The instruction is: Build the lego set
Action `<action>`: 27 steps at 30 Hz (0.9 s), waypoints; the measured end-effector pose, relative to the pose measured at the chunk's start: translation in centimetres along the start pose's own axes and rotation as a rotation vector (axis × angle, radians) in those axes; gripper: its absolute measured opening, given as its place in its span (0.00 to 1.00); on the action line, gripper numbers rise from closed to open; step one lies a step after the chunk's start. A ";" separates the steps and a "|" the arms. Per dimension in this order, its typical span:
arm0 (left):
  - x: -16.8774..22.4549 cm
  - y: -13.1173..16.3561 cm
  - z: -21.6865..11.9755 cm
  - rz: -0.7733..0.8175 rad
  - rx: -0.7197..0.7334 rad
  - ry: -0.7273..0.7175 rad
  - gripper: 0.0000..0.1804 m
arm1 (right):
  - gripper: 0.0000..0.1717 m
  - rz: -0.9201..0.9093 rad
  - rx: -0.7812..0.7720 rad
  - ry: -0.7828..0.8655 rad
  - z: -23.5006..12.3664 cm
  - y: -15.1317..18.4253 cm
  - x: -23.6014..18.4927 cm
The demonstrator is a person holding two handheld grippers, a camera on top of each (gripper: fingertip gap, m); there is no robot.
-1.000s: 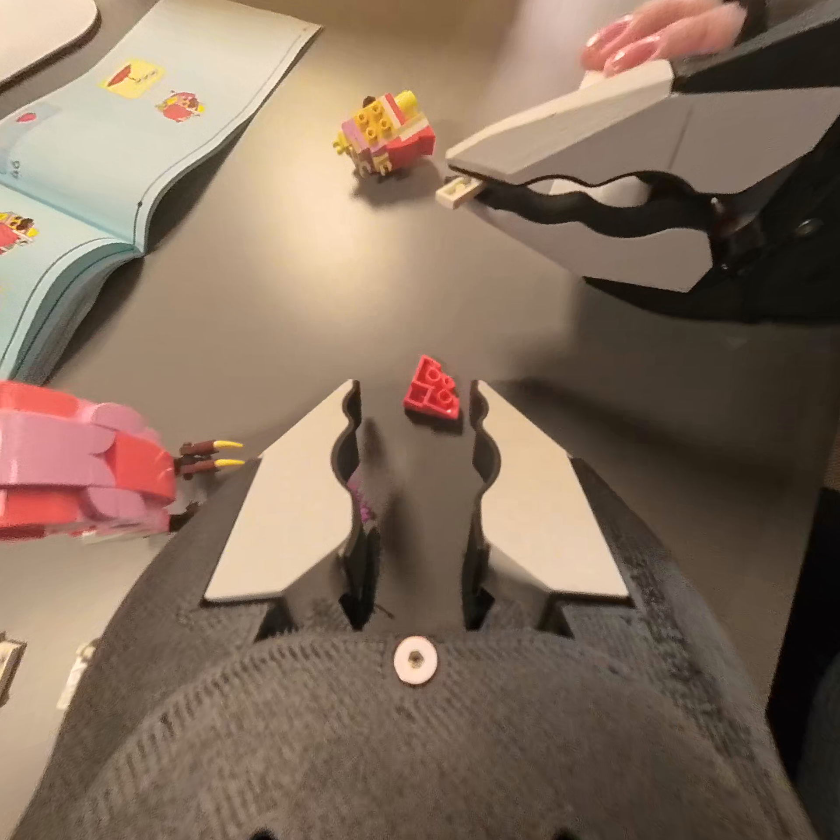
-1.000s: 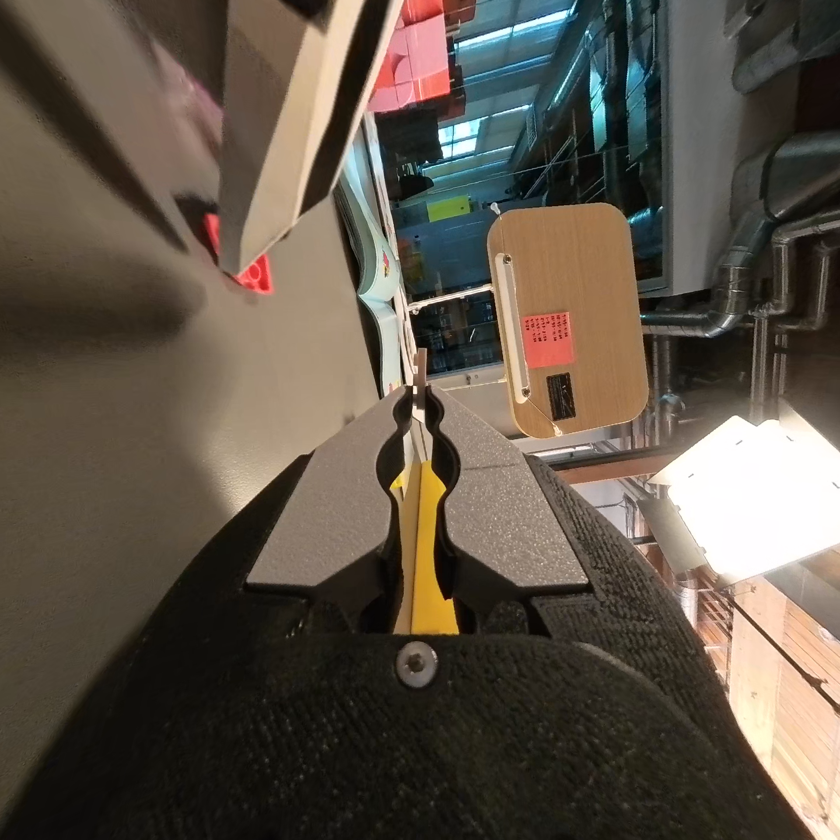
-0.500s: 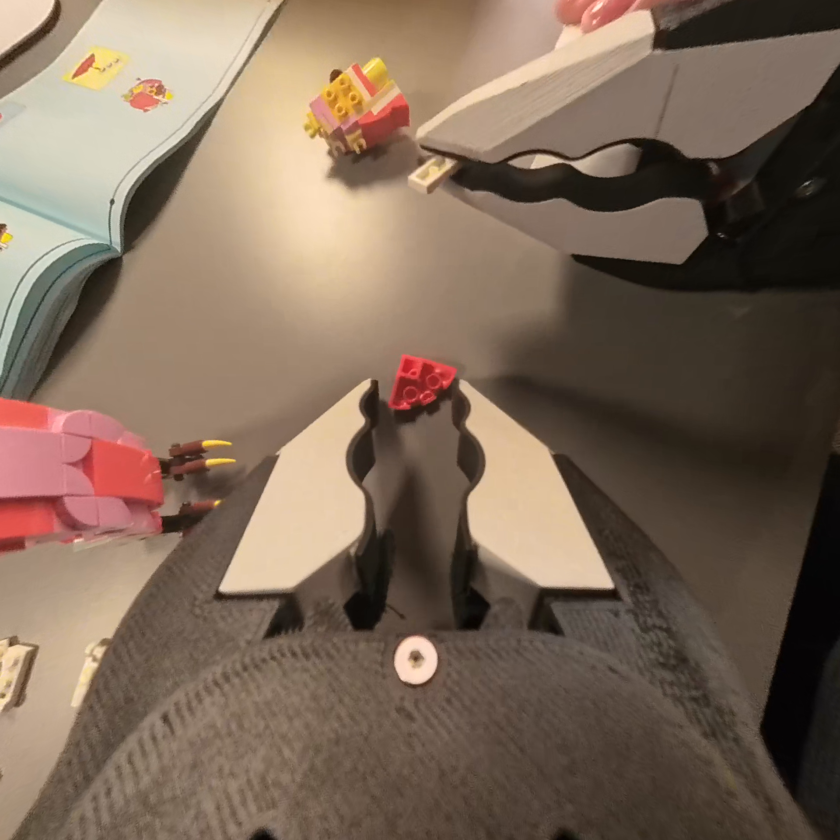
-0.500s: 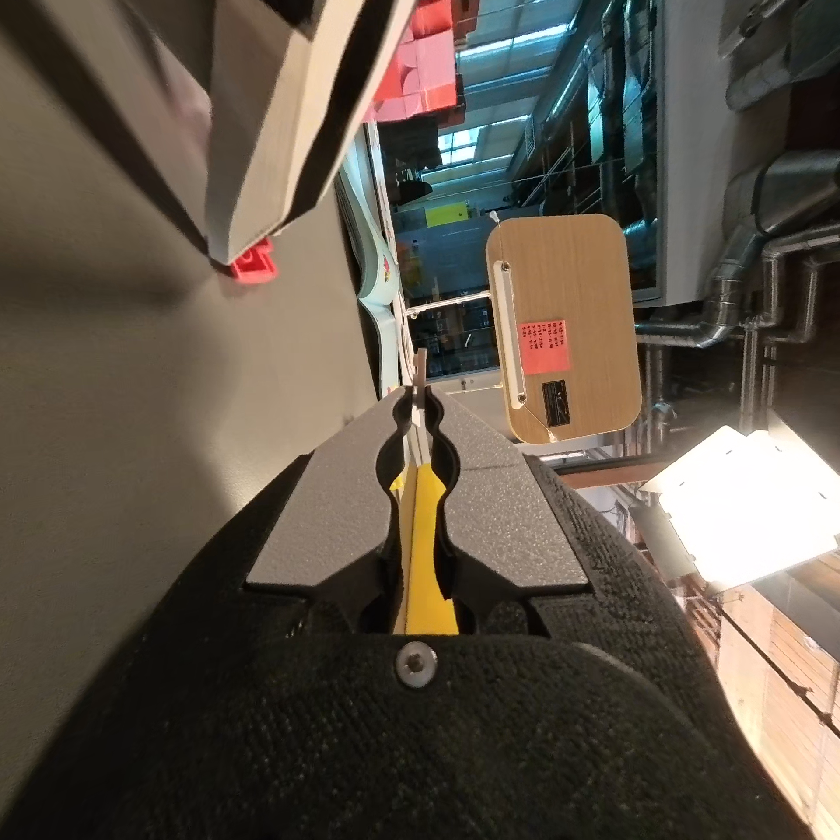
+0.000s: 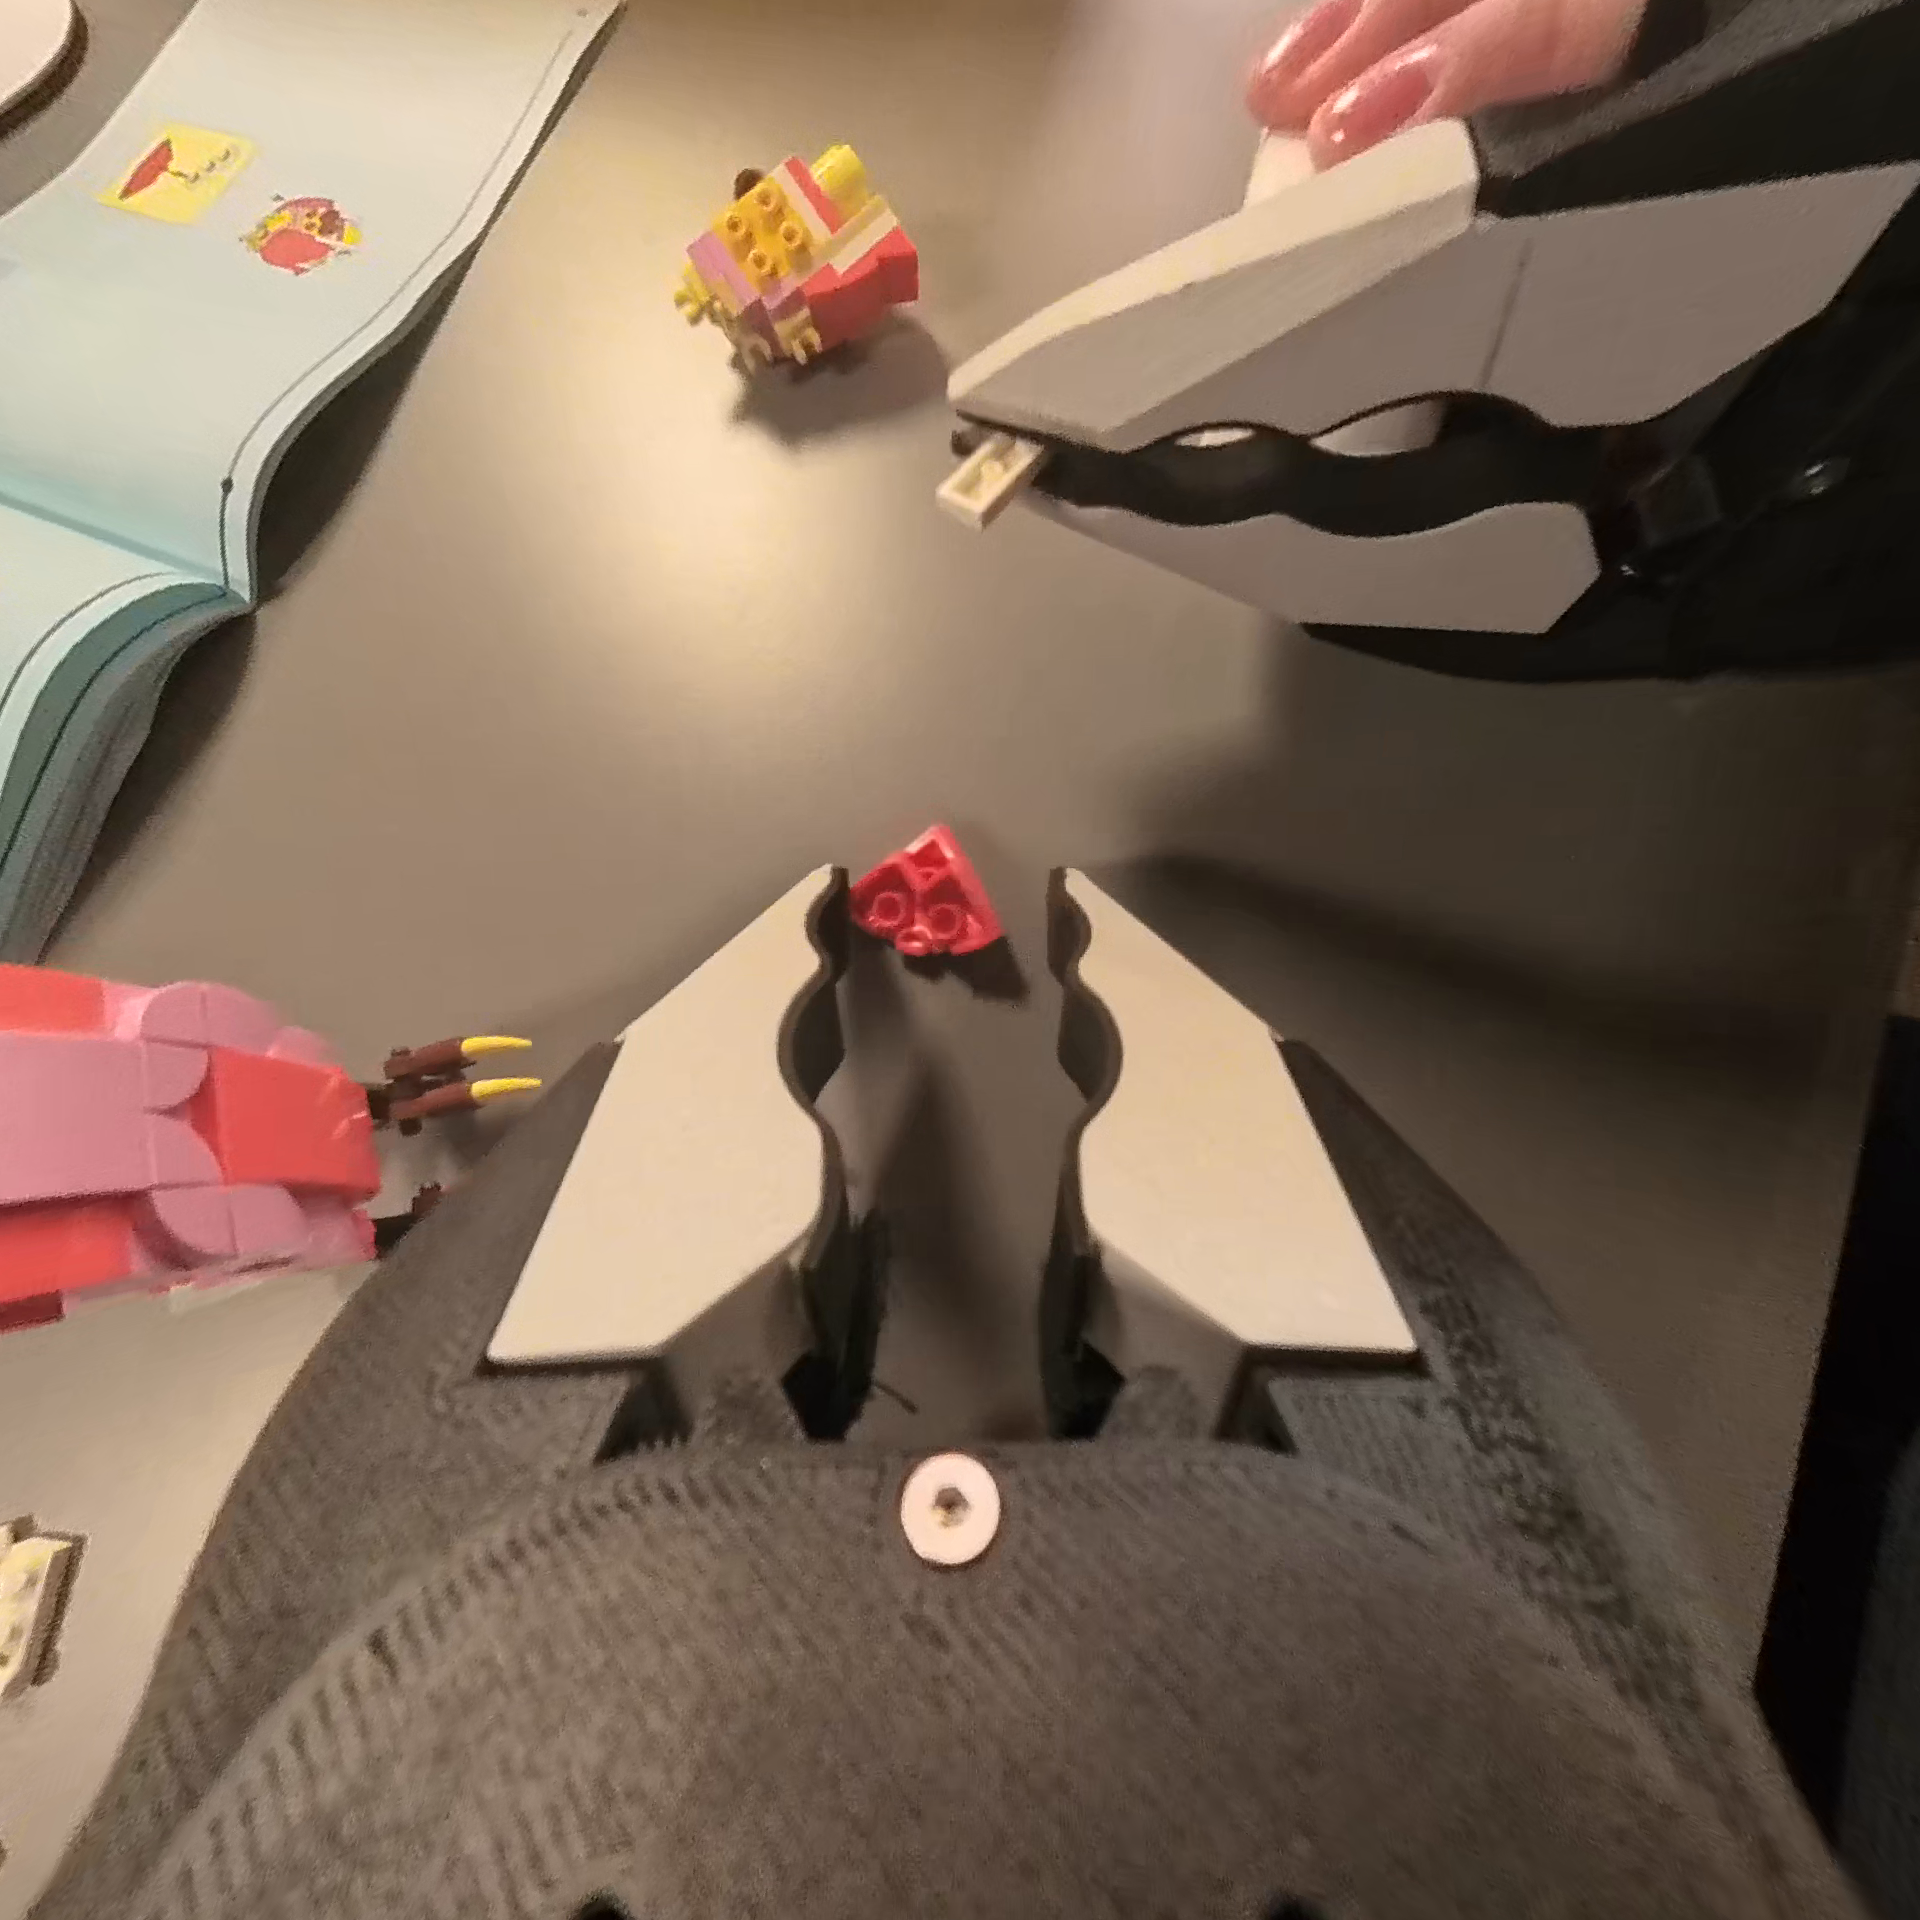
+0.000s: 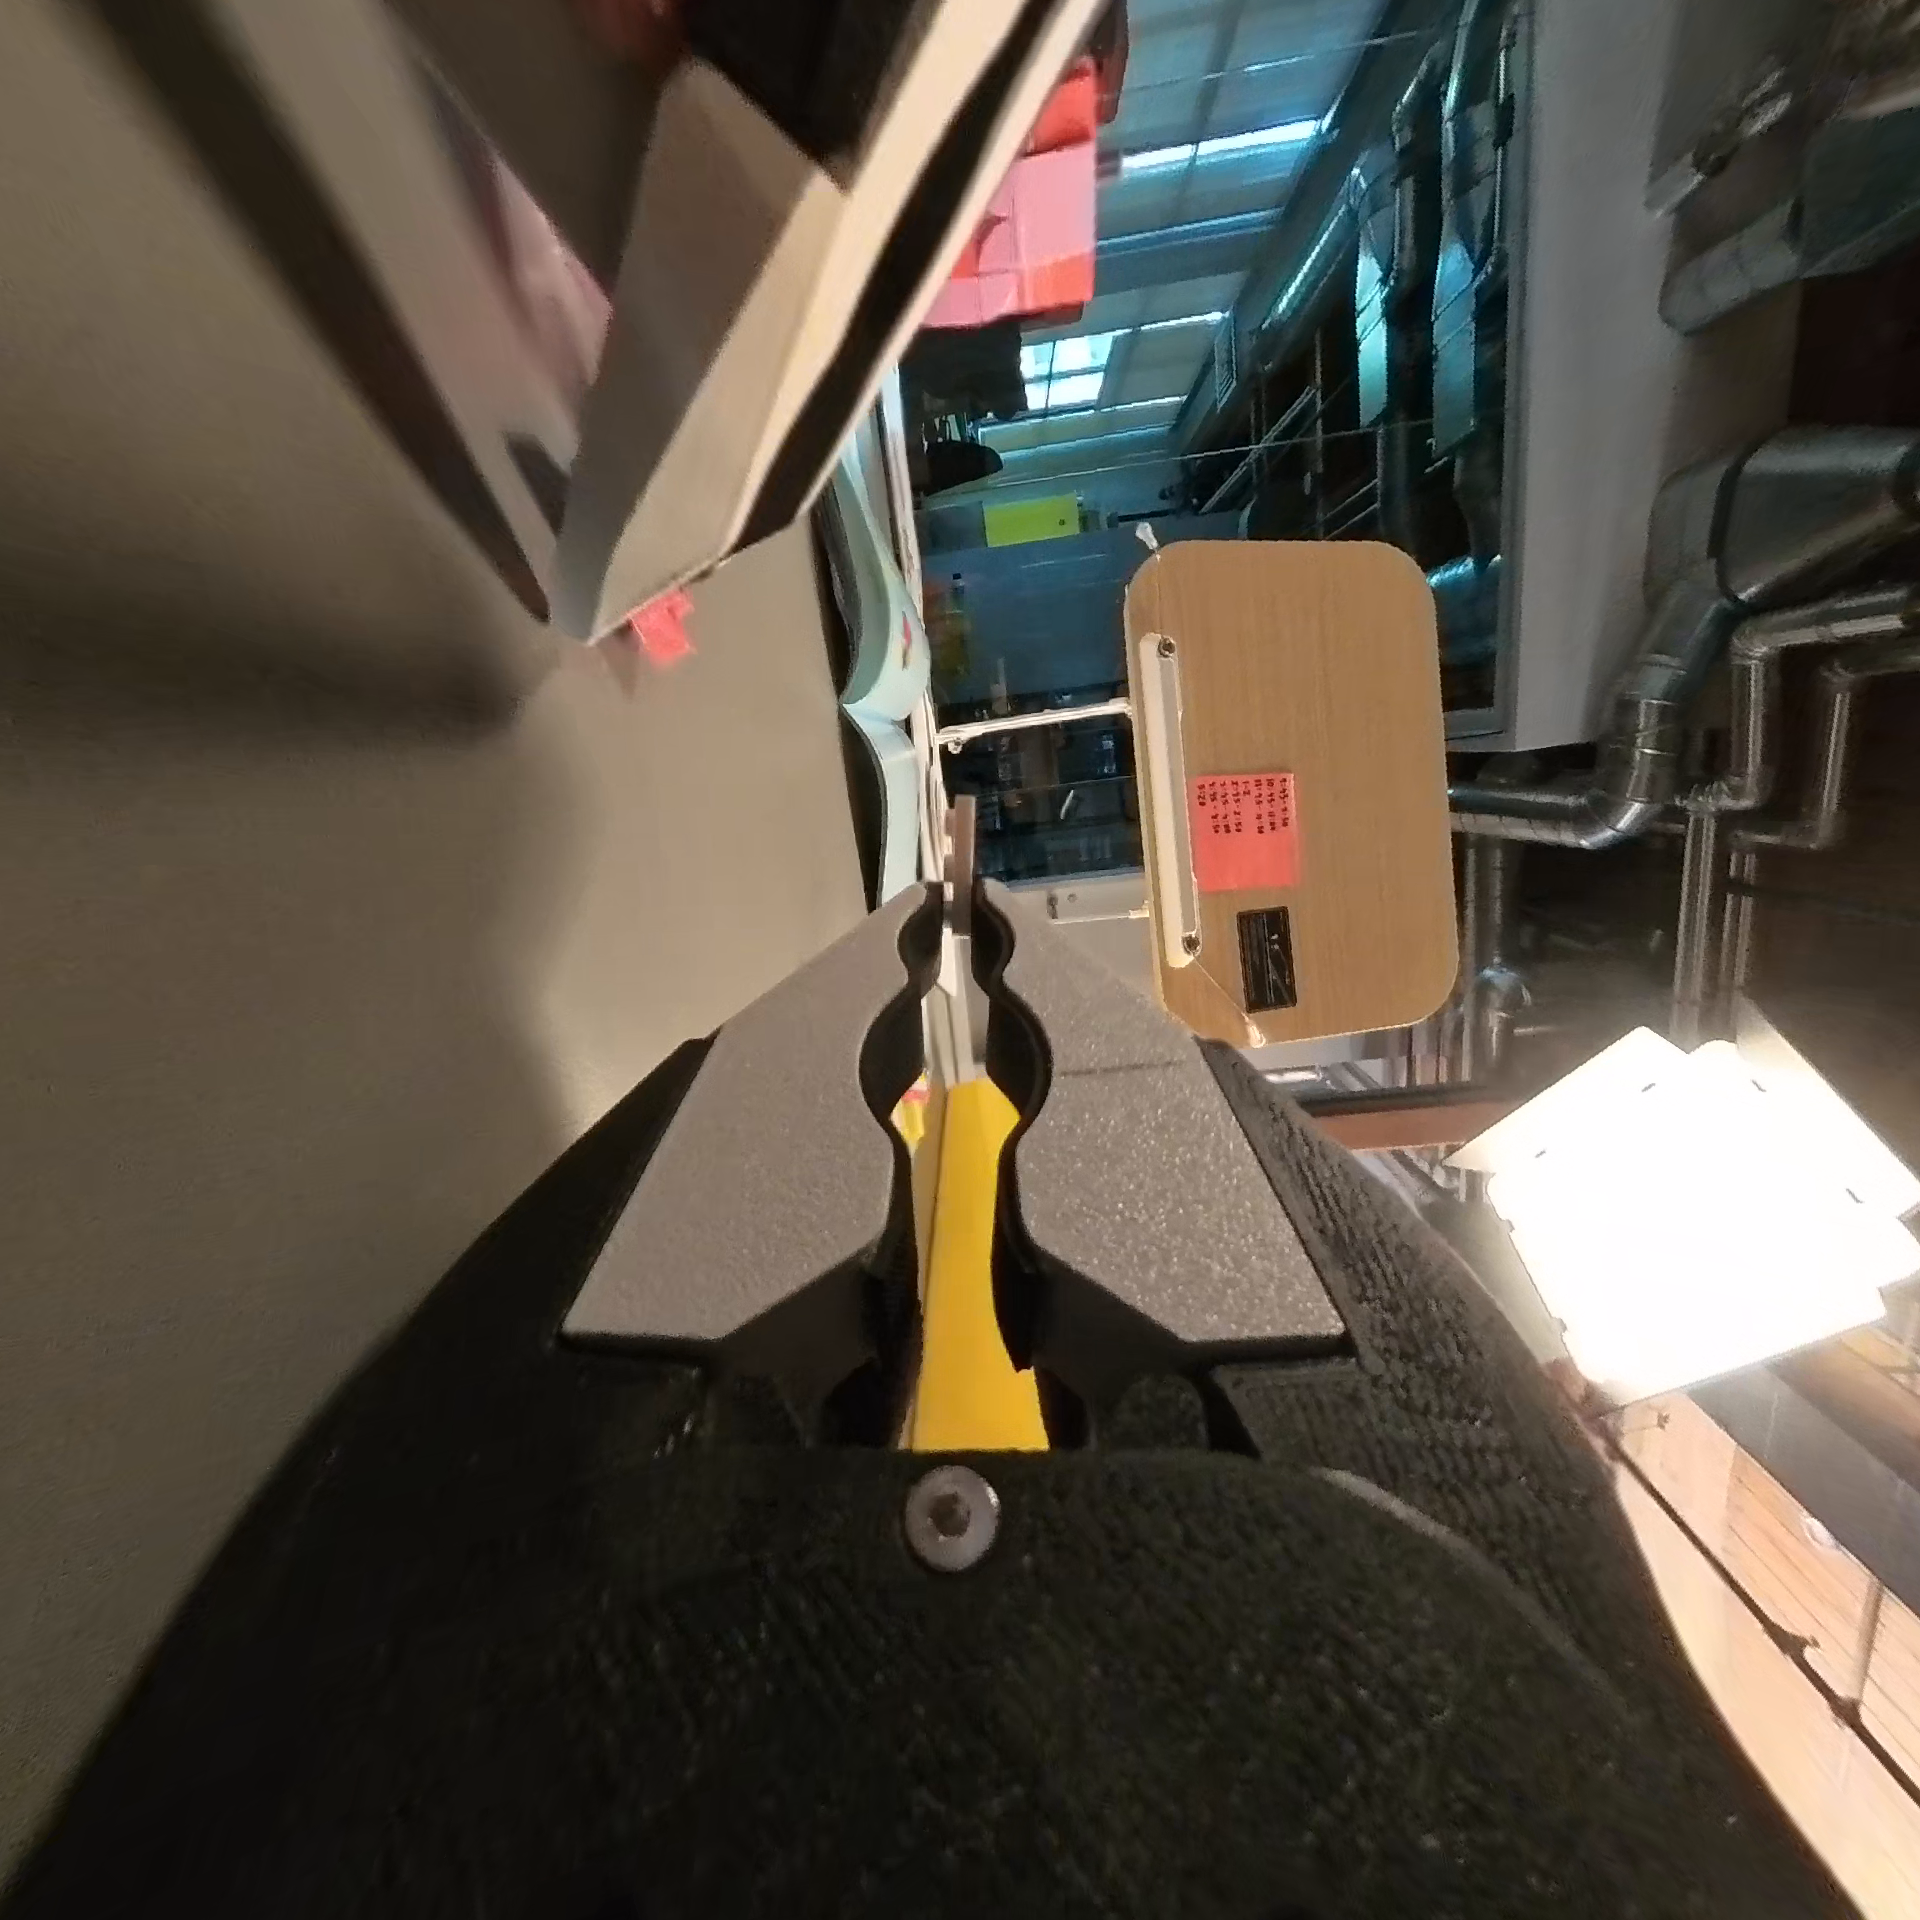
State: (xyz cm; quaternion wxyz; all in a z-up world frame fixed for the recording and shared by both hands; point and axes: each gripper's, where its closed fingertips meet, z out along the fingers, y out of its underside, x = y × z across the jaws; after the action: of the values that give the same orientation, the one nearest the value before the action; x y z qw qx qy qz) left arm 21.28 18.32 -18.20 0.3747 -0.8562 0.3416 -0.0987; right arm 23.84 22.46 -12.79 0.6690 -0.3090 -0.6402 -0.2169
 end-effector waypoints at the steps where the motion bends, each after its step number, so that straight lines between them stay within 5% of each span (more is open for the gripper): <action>1: 0.0 0.0 0.0 0.003 -0.003 0.004 0.20 | 0.02 -0.011 0.004 -0.002 0.0 -0.1 -0.1; 13: -0.1 -0.4 -1.3 0.060 0.030 0.002 0.24 | 0.02 -0.229 0.059 0.006 -0.2 -2.1 -0.5; 18: 1.2 -3.9 -4.0 0.021 0.271 0.122 0.17 | 0.01 -0.280 0.139 0.033 -0.8 -4.4 0.5; 27: 2.0 -3.8 -4.3 0.013 0.287 0.192 0.08 | 0.02 -0.341 0.188 0.033 -1.1 -5.4 0.9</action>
State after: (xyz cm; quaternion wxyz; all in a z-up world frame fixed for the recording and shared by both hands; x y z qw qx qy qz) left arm 22.89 16.42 -12.69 0.4594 -0.7783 0.3640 -0.2253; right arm 21.05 17.93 -11.12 0.6590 -0.1285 -0.6896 -0.2713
